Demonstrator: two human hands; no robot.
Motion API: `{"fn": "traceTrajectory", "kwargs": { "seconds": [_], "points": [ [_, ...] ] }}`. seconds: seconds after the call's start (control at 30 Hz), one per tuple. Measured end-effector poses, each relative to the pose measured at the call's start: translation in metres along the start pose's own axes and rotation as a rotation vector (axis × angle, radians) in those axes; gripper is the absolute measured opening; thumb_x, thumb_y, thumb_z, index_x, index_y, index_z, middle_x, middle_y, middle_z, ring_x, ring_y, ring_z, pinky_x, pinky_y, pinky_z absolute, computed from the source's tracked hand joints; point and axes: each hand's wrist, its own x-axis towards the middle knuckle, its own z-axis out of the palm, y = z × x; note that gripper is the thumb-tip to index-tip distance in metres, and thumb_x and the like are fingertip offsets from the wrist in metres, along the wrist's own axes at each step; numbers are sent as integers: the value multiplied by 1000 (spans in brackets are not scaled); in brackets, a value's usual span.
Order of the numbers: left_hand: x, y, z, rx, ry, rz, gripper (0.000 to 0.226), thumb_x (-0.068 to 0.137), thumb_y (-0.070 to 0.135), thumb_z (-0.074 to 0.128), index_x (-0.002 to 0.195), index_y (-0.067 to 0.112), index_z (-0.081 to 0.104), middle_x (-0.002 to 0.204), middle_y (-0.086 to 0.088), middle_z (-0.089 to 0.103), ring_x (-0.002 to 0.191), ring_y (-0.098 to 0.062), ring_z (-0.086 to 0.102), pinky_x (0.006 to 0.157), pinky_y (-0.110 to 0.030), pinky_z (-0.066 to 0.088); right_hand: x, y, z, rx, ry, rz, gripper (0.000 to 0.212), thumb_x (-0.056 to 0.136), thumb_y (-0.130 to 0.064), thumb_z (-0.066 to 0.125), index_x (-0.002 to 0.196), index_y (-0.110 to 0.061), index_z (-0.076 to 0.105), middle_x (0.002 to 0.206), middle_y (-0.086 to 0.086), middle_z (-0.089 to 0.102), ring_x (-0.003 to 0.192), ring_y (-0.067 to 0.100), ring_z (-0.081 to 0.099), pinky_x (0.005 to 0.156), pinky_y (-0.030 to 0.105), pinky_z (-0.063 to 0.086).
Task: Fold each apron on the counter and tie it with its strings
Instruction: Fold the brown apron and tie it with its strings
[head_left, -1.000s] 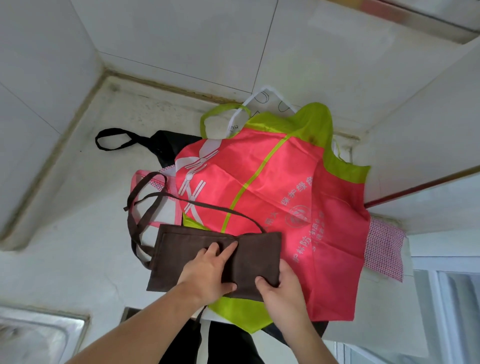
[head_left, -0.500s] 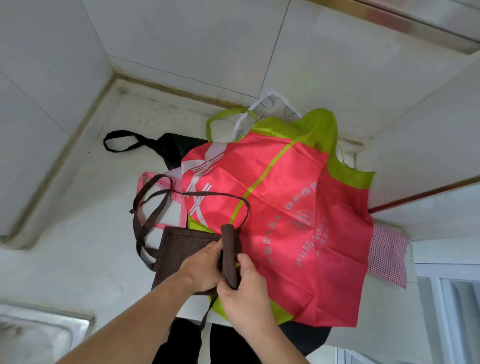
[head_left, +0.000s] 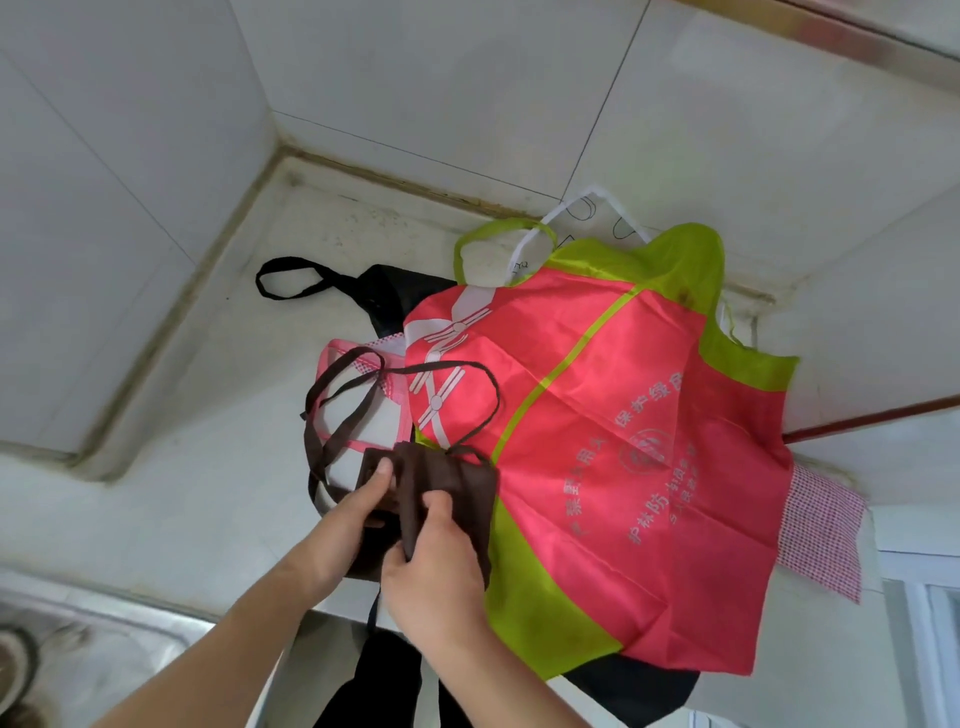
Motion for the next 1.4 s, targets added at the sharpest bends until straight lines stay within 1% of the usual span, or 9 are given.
{"fn": "traceTrajectory", "kwargs": {
  "seconds": [0.17,0.37,0.5,0.73,0.9,1.07,1.2,1.27,1.4],
  "points": [
    [13,-11,-13,403,267,145,12,105,26,59,104,24,71,96,0,77,97,-19,73,100,-48,55,10,1,15,-17,-195,-74,53,92,-28,60,142,-29,40,128,-4,55,120,18,57,102,34,49],
    [27,-19,-18,694,432,222,12,107,17,50,106,26,57,99,5,66,99,-24,65,83,-33,44,-1,41,1,-398,97,-319,36,88,-44,58,118,-29,45,117,-7,43,111,15,42,97,30,44],
    [28,-20,-12,735,469,231,22,108,14,47,127,17,58,110,2,63,110,-28,66,95,-33,48,-5,76,1,-520,-28,-226,46,93,-39,62,132,-34,38,125,-4,37,120,22,45,98,34,47],
    [21,-29,-9,1210,761,411,23,89,12,70,111,5,67,102,-18,62,89,-37,59,73,-50,55,-2,84,3,-508,94,-300,50,69,-18,77,112,-31,55,102,-5,46,82,19,59,62,30,53],
    [26,-31,-10,1192,710,376,20,92,6,67,112,0,65,97,-20,64,85,-37,62,70,-46,57,-6,85,-2,-505,124,-369,47,66,-15,71,108,-29,56,101,-4,45,82,19,56,64,29,52],
    [24,-30,-14,1147,680,382,18,94,8,69,110,4,61,102,-15,64,87,-35,66,73,-44,60,-5,83,-7,-519,-67,-269,45,83,-21,56,126,-31,48,117,-4,39,112,24,46,96,35,48],
    [13,-26,-2,1206,725,572,36,85,6,75,117,6,58,111,-15,59,93,-32,62,77,-43,59,3,73,-9,-489,94,-334,30,89,-37,50,116,-28,58,110,-3,43,106,23,48,94,35,49],
    [12,-30,5,1285,562,675,51,79,11,80,126,10,59,118,-8,56,100,-28,57,85,-44,56,12,67,-9,-446,171,-362,37,90,-30,54,127,-28,55,115,-2,45,108,23,50,95,36,50],
    [16,-45,6,1302,310,502,94,70,35,92,150,21,45,133,-2,42,115,-26,52,104,-44,51,34,72,-14,-475,-6,-299,78,93,-28,65,159,-34,23,140,-4,32,125,22,39,109,38,44]
  ]
}}
